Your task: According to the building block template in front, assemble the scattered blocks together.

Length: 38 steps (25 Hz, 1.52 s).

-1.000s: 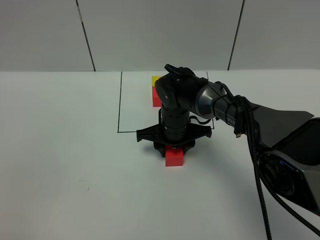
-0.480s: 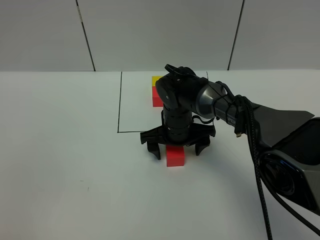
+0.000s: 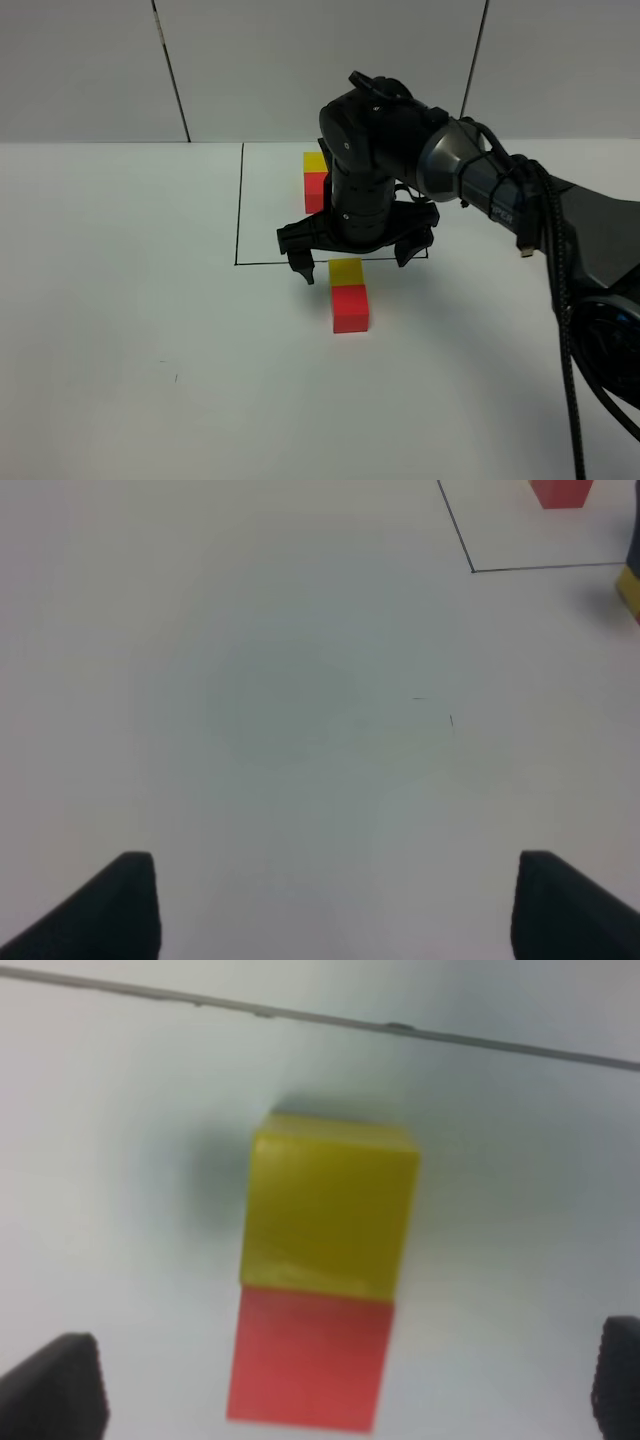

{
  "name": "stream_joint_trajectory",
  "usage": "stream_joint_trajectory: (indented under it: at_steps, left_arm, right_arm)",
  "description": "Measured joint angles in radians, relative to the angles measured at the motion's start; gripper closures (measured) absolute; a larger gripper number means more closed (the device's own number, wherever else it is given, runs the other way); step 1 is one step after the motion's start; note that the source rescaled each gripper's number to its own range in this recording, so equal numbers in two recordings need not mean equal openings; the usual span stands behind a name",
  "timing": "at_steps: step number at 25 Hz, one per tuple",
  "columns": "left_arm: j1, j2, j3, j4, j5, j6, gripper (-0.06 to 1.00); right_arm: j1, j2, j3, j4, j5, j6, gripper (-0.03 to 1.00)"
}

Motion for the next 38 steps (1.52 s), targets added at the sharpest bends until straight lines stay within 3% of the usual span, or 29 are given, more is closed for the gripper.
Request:
stream_joint_trajectory:
  at_steps: [4,12,19,24,38]
  left_arm:
    - [0.000,0.000,0.000,0.000,0.000,0.000,0.27]
    - [0.000,0.000,0.000,0.000,0.000,0.000,0.27]
    - [0.000,0.000,0.000,0.000,0.000,0.000,0.27]
    - [0.000,0.000,0.000,0.000,0.000,0.000,0.27]
    - [0.000,0.000,0.000,0.000,0.000,0.000,0.27]
  right_arm:
    - [-0.054,-0.047,0.000,0.008,0.012,-0.090,-0.03]
    - [-0.338,-0.101,0.000,0.037,0.013,-0.219,-0.03]
    - [-0.495,-0.182,0.000,0.047,-0.003,-0.333,0.01]
    - [-0.543,-0.232,0.000,0.055,-0.001,-0.369,0.03]
    - [-0.542,-0.387,0.021,0.082,0.020,-0.438,0.05]
